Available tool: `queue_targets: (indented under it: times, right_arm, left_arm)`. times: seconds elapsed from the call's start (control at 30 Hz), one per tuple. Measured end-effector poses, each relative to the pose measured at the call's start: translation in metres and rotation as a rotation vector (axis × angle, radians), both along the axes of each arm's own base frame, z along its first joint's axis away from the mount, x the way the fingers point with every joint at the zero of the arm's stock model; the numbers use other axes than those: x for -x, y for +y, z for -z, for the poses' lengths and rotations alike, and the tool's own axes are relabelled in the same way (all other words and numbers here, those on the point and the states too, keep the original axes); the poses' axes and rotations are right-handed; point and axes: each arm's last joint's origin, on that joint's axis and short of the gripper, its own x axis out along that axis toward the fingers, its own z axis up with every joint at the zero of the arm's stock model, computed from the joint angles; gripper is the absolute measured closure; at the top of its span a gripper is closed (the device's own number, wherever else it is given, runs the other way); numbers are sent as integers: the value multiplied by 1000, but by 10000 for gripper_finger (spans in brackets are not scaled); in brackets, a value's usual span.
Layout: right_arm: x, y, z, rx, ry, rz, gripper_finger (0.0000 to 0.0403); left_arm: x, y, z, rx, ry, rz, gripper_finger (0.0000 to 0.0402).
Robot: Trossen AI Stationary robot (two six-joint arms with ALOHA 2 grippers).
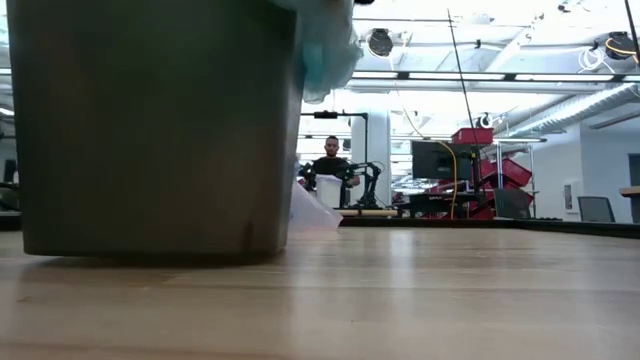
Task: Place trash/remove bag and relplace
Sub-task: Insert the new trash bag into the trash bin
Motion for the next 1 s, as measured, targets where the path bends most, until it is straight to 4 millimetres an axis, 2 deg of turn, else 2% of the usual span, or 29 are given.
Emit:
queue_targets:
  times: [0.17,0.33,0.43,0.53,0.63,0.77,0.87,1.0]
  right_arm:
    - [27,4,-44,-76,-79,15,382]
    - [53,-5,-83,-163,-144,121,358]
    - [63,-11,-99,-160,-196,161,336]
    - [64,-14,-102,-142,-223,173,319]
    - [57,-17,-97,-122,-215,174,312]
    - [50,-31,-96,-108,-224,239,312]
    - [45,-44,-105,-147,-292,289,312]
    - [43,-55,-113,-162,-341,272,313]
  left_arm:
    - [0,0,0,6,-3,-3,401]
    - [-1,-1,-2,23,-19,12,401]
    - [-2,-2,-3,30,-30,50,401]
    - [-3,-2,-3,5,-24,81,402]
    - [-3,-2,-3,-10,-22,93,402]
    - [-1,-2,-5,-6,-30,91,402]
    - [-4,-3,-18,-8,-67,98,402]
    - [-6,-3,-46,-58,-142,141,402]
